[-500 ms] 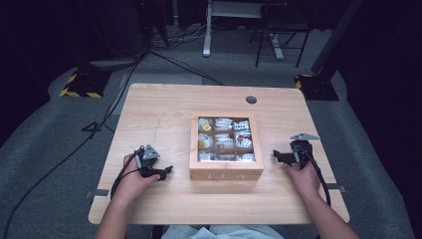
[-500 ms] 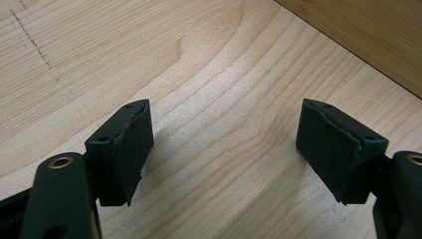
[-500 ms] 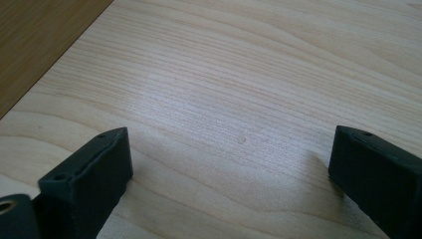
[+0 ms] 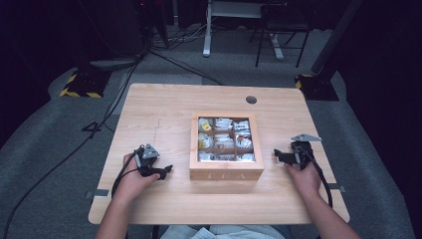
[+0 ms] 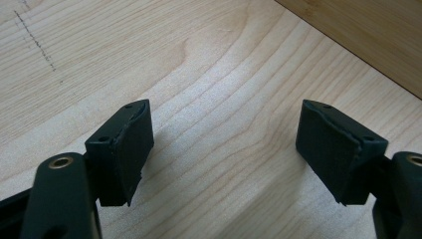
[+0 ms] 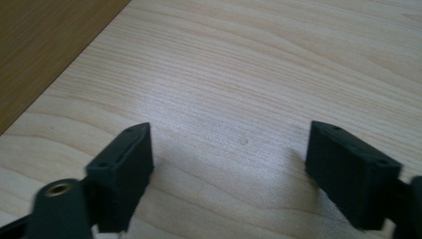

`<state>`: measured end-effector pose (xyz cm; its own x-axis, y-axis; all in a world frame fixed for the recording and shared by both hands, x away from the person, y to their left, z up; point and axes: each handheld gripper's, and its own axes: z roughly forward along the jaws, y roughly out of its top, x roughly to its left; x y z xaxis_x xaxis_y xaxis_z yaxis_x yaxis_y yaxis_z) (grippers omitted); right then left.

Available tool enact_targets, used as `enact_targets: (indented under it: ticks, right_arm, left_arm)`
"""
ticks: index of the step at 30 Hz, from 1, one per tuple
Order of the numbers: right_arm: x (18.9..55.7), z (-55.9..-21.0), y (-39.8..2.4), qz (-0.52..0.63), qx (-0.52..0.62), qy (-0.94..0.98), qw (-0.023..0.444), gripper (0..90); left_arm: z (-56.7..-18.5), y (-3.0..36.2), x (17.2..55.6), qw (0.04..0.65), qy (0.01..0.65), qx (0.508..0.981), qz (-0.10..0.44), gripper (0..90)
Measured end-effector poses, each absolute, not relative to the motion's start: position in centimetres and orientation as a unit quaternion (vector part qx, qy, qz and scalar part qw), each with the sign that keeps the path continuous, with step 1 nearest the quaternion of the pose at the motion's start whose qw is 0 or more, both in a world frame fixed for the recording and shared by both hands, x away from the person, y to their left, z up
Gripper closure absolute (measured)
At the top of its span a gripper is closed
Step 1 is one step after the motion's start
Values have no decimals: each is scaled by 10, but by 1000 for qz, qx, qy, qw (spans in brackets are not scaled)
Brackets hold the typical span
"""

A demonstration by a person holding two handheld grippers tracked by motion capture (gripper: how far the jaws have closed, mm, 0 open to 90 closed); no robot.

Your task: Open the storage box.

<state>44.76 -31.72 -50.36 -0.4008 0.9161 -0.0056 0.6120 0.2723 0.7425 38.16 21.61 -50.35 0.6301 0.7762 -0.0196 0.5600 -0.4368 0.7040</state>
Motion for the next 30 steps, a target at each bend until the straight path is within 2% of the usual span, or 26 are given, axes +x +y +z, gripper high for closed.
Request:
enact_targets:
  ticks: [3,4,9,10,11,13,15,30]
  right_arm:
    - [445,-500,-319,339,497,767,223,480]
    - [443,-498,-320,336,494,770,224,538]
    - [439,-492,-323,338,491,772,219,756]
    - [439,-492,-323,338,491,772,219,756]
    - [437,-486,-324,349,493,769,209,822]
    - [436,-481,-326,352,490,770,206,869]
    - [433,-476,-327,360,488,768,205,894]
    - [401,-429,-315,421,429,778,183,896]
  left_arm:
    - [-503,216,382,347,400,834,156,234]
    - [-503,216,382,346,400,834,156,234]
    - [-503,216,382,346,400,834,157,234]
    - [-503,216,382,346,400,834,157,234]
    - [-503,216,382,346,400,834,157,234]
    - [-503,216,382,346,400,834,157,234]
    - [-503,216,382,346,400,834,157,234]
    - [-503,216,382,345,400,834,157,234]
